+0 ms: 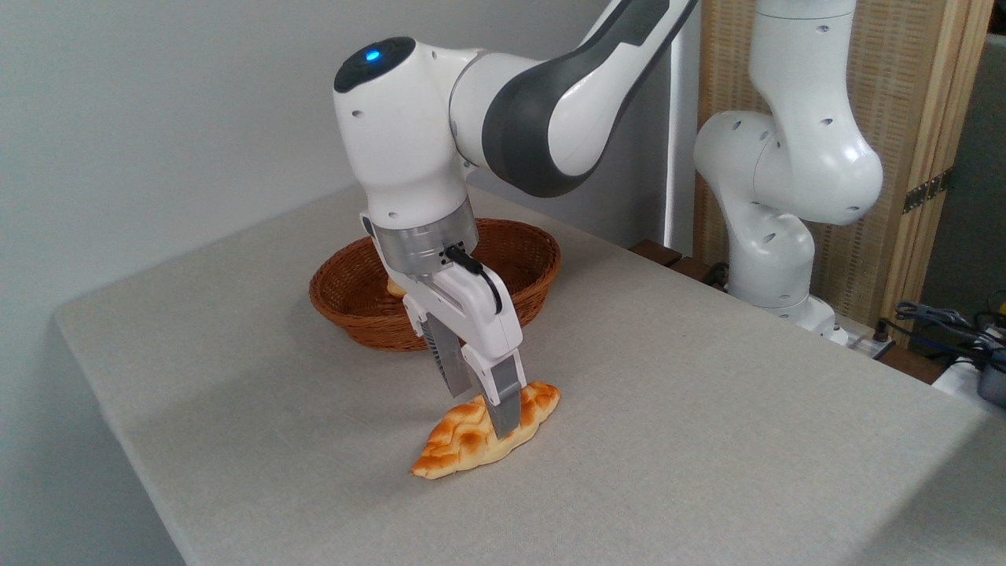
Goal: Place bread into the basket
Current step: 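Close the gripper fingers around the middle of the braided loaf, then lift the braided loaf and carry it over the wicker basket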
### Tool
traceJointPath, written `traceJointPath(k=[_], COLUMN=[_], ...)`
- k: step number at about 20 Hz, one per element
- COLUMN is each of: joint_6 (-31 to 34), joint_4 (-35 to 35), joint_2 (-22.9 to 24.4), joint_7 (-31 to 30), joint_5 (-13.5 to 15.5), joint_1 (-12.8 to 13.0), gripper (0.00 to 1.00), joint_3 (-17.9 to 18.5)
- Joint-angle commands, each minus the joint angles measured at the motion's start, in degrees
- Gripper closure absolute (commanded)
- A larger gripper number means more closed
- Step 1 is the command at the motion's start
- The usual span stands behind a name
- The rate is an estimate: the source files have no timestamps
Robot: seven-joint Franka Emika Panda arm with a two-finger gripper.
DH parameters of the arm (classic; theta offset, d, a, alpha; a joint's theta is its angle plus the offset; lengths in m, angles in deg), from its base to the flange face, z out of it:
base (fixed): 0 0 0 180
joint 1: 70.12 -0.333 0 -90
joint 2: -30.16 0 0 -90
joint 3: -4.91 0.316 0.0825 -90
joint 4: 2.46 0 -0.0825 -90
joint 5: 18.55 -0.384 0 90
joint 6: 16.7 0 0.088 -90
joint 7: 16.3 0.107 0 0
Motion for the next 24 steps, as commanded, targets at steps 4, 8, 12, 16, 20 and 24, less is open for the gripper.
traceJointPath(k=[4,8,12,16,20,24], joint_6=[-1.84,-2.01,-2.02,-1.93,-2.02,-1.93], joint_4=[0.42,0.42,0.42,0.42,0.42,0.33], joint_2=[-2.09,-2.35,-2.44,-2.44,-2.35,-2.18], joint_7=[0.69,0.69,0.78,0.78,0.78,0.78], joint_5=[-0.97,-1.06,-0.97,-0.97,-0.97,-0.97], joint_1=[0.14,0.14,0.14,0.31,0.31,0.31], gripper=[0.00,0.09,0.51,0.51,0.49,0.49], joint_3=[0.25,0.25,0.16,0.16,0.16,0.16])
